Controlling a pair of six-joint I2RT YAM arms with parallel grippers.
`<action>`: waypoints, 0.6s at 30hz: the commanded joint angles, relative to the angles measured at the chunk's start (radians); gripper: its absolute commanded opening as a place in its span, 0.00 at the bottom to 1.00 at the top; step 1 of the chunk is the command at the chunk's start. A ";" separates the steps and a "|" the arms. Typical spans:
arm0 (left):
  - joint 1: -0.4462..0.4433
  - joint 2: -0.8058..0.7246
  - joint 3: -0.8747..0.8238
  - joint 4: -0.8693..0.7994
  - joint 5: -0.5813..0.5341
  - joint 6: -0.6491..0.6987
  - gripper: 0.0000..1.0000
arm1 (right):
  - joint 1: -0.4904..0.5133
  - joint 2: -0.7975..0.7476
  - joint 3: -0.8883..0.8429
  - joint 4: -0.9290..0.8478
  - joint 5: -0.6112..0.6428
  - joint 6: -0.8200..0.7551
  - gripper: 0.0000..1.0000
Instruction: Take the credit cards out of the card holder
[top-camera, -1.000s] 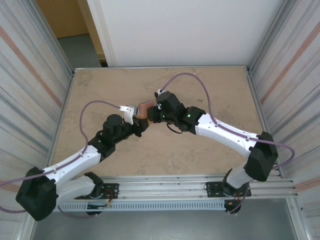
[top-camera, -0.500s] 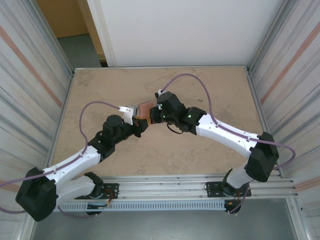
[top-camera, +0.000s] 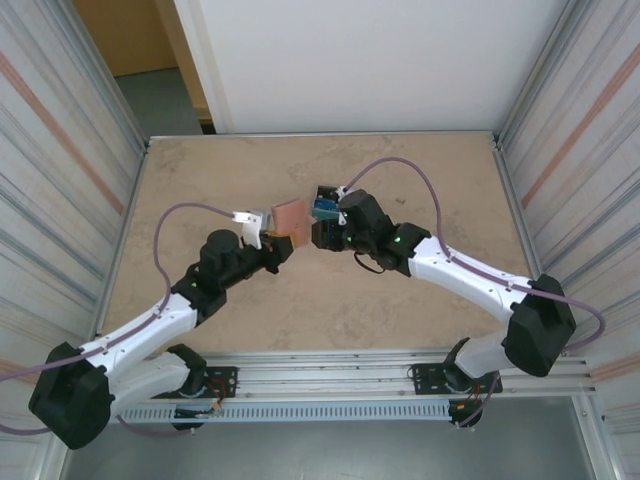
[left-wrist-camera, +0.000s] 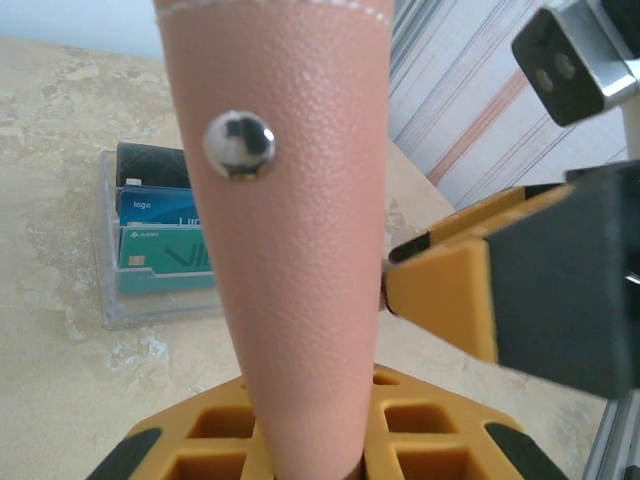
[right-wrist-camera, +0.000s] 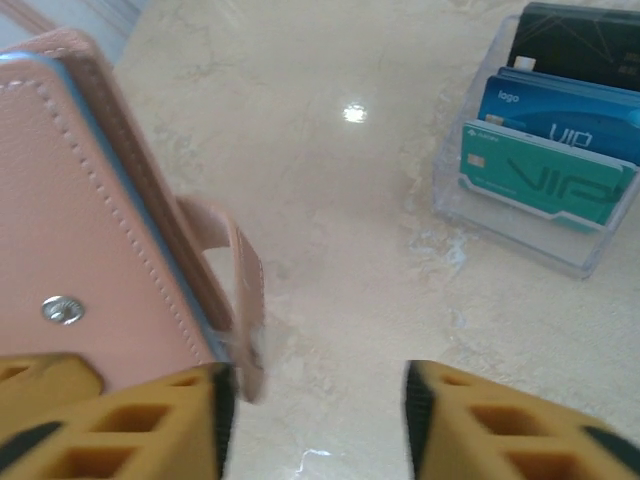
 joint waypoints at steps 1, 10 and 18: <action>0.021 -0.033 0.013 -0.005 0.057 0.015 0.00 | -0.030 -0.062 -0.026 0.070 -0.058 -0.058 0.60; 0.122 -0.029 0.044 -0.039 0.316 0.020 0.00 | -0.129 -0.104 -0.139 0.313 -0.468 -0.141 0.85; 0.125 -0.051 0.072 -0.054 0.449 0.049 0.00 | -0.133 -0.061 -0.116 0.312 -0.559 -0.184 0.74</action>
